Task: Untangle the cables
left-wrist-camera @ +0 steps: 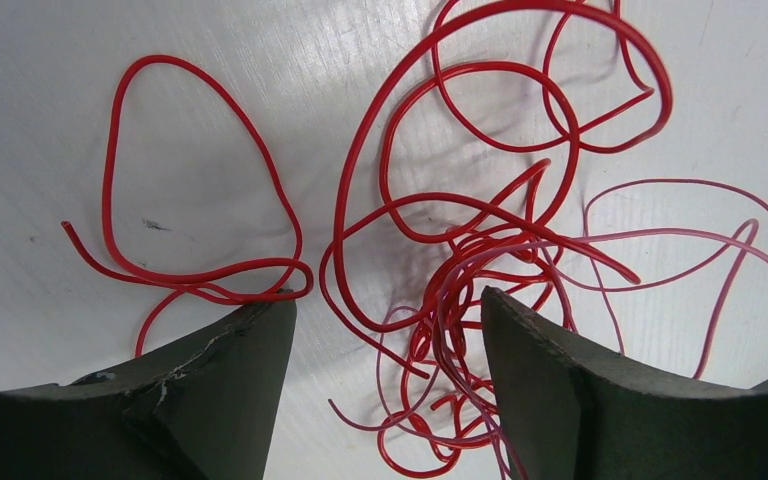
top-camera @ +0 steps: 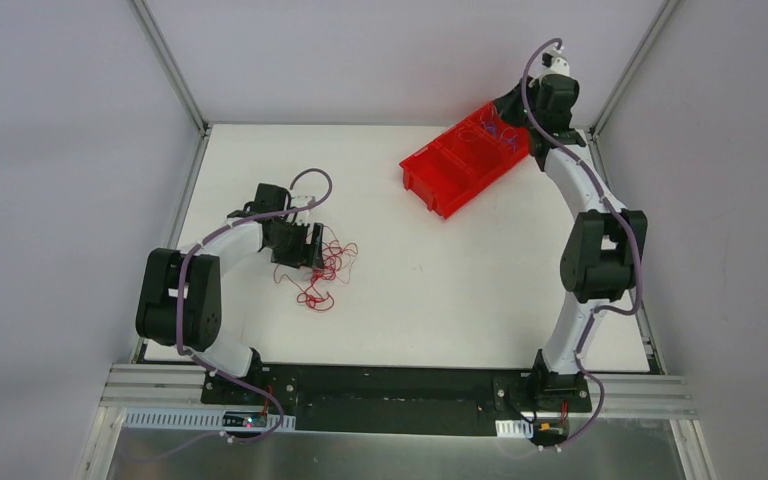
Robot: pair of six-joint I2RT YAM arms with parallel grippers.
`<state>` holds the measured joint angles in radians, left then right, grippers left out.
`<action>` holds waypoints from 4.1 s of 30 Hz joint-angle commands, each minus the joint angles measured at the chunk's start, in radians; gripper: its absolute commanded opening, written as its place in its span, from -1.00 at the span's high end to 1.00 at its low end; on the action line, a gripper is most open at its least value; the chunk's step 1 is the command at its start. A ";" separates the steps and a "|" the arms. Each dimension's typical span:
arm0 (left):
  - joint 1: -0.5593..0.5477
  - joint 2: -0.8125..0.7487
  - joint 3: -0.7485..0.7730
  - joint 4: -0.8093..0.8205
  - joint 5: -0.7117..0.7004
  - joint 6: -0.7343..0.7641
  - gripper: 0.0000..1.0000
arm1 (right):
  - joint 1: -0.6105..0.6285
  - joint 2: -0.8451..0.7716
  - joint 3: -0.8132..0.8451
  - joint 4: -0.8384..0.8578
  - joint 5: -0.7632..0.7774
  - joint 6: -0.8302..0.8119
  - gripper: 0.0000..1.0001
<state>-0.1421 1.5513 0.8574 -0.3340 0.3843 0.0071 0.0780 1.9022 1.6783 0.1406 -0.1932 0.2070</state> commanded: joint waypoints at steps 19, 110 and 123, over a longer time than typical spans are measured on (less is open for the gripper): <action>0.013 0.096 0.076 -0.068 0.099 -0.003 -0.01 | 0.056 0.263 0.138 -0.224 -0.020 -0.297 1.00; 0.060 -0.019 0.160 0.366 0.614 -0.592 -0.61 | 0.569 -0.257 0.052 -0.700 -0.491 -0.394 1.00; -0.159 0.199 0.182 0.494 0.549 -0.663 -0.35 | 0.569 -0.200 0.445 -0.611 -0.355 -0.324 1.00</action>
<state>-0.2626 1.6691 1.0286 0.1860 0.9531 -0.6670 0.6468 1.6974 1.9656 -0.5354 -0.6109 -0.1429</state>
